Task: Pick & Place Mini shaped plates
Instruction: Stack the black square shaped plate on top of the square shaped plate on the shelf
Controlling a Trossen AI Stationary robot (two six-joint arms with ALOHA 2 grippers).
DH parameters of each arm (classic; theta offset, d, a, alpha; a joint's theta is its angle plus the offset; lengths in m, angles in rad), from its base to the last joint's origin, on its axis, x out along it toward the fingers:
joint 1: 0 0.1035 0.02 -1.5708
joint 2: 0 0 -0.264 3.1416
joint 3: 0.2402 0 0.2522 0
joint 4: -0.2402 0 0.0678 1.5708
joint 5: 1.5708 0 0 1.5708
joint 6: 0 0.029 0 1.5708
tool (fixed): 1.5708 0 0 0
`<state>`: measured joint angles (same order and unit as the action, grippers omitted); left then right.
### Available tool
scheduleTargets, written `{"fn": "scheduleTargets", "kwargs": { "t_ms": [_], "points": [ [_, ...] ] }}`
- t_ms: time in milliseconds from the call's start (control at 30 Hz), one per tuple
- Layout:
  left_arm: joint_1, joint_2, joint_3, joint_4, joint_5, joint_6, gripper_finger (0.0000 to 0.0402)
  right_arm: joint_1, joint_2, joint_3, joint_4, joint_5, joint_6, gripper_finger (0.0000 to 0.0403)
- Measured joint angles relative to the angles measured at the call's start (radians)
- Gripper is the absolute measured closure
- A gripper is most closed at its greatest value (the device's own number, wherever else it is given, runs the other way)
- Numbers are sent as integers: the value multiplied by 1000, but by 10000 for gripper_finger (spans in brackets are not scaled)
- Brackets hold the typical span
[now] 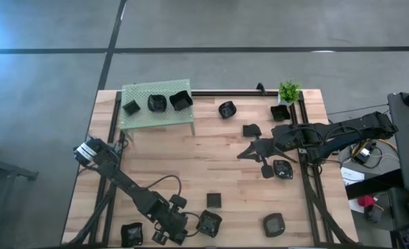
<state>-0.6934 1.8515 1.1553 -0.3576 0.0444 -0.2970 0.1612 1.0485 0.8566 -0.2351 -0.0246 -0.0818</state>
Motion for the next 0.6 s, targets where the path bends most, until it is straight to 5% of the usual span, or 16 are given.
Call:
{"fn": "scheduleTargets", "kwargs": {
  "t_ms": [600],
  "points": [
    [5,-2,0,-1,21,-62,401,0,0,0,0,0,0,394]
  ]
}}
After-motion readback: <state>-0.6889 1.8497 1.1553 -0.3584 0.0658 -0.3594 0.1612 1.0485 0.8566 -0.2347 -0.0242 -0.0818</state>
